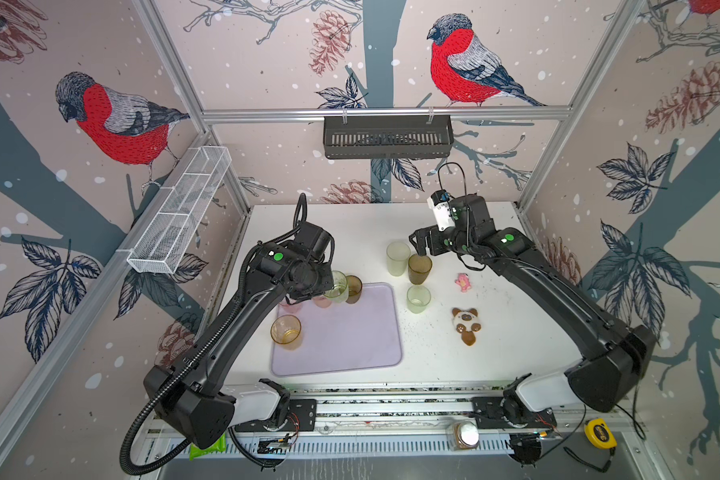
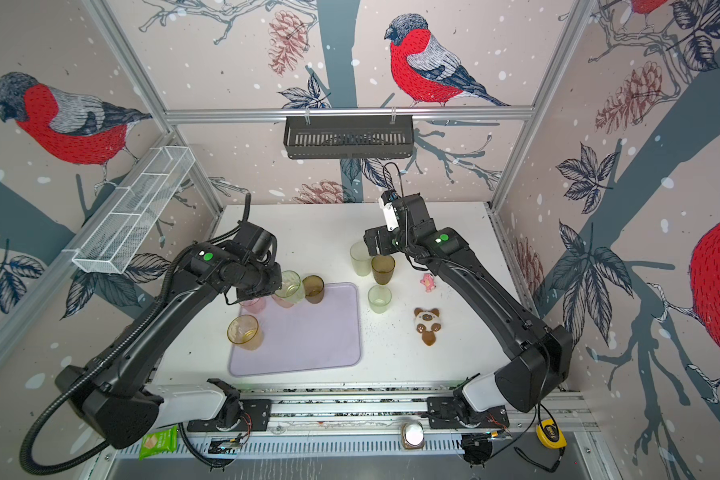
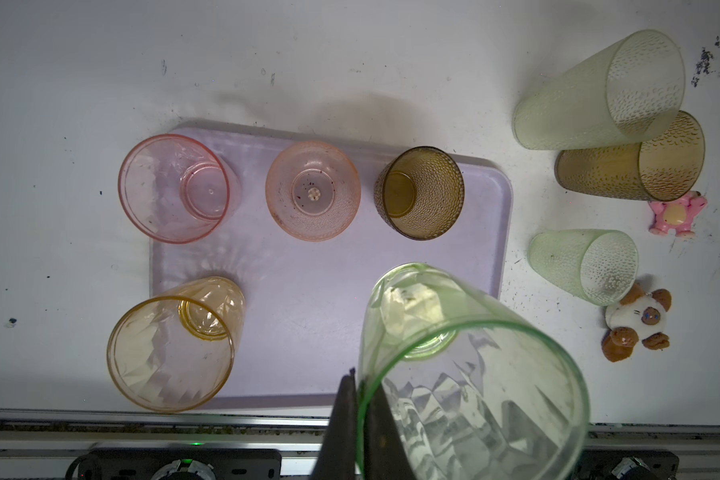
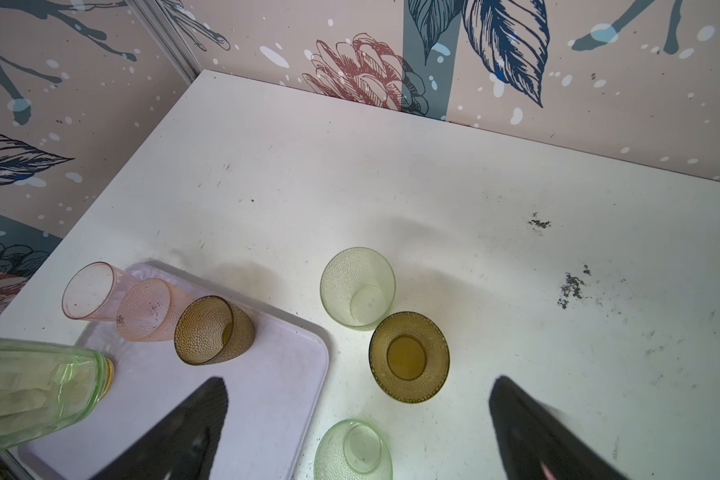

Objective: Place the glasses into the tray
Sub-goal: 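Lower the small green glass onto the tray while the right gripper nears the glasses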

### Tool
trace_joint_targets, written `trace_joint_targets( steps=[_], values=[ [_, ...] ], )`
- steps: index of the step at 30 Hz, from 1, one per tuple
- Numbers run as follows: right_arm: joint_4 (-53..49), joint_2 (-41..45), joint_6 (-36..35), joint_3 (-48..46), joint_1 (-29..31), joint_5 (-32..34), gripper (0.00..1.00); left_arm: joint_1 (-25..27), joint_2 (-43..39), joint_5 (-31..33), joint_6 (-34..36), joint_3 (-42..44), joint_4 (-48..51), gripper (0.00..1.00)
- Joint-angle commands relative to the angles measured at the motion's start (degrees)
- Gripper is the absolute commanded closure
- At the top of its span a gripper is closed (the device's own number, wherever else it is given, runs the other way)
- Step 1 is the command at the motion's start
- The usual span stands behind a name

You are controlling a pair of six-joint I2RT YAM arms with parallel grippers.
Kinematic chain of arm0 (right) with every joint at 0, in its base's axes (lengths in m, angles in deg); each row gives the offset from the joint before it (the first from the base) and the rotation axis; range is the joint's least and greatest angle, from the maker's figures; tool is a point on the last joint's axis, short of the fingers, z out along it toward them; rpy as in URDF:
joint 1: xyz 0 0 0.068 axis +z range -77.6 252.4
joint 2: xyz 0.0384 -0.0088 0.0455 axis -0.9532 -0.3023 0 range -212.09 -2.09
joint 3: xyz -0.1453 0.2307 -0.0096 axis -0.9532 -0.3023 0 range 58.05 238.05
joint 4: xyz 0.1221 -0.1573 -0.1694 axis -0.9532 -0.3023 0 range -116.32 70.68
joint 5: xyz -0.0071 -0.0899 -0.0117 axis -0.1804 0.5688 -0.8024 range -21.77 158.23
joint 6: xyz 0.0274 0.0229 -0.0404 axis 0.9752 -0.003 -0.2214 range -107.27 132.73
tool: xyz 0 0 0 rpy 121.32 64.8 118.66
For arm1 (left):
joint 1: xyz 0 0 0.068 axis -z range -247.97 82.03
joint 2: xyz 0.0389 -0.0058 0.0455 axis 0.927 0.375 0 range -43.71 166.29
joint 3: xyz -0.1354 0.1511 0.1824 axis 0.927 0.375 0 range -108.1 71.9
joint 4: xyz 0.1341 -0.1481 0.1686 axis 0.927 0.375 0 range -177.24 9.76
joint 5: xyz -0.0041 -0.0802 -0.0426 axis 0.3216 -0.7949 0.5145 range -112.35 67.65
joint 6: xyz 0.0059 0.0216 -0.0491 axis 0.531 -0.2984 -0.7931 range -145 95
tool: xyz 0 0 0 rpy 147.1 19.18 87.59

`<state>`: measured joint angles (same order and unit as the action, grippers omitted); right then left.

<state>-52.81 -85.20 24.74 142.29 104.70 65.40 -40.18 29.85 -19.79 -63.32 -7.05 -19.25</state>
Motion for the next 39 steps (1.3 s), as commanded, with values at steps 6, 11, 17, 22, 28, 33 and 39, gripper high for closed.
trace_joint_targets(
  steps=[6,11,17,22,28,33,39],
  values=[
    [3.3,1.8,-2.8,-2.8,0.6,-1.6,0.0,0.7,-2.0,-0.1,-3.2,5.8,-1.9,1.0],
    [4.9,3.2,-5.7,-4.0,1.3,-3.0,0.01,0.8,-3.3,0.0,-4.1,9.4,-3.2,1.0],
    [8.6,5.2,-7.6,-7.8,3.0,-6.5,0.01,0.8,-3.9,0.7,-5.0,12.0,-4.1,1.0],
    [9.9,5.9,-9.1,-9.8,4.8,-7.5,0.01,0.8,-4.3,1.5,-5.6,14.1,-5.1,1.0],
    [10.5,6.3,-9.7,-10.6,5.6,-7.8,0.0,0.8,-4.7,2.2,-7.0,17.1,-7.3,1.0],
    [10.7,6.5,-9.8,-10.8,6.0,-7.8,0.01,0.8,-4.6,3.1,-7.5,18.8,-8.6,1.0],
    [10.7,6.5,-9.8,-11.2,6.3,-7.5,0.0,0.9,-5.1,3.8,-9.0,21.5,-10.6,1.0]
  ],
)
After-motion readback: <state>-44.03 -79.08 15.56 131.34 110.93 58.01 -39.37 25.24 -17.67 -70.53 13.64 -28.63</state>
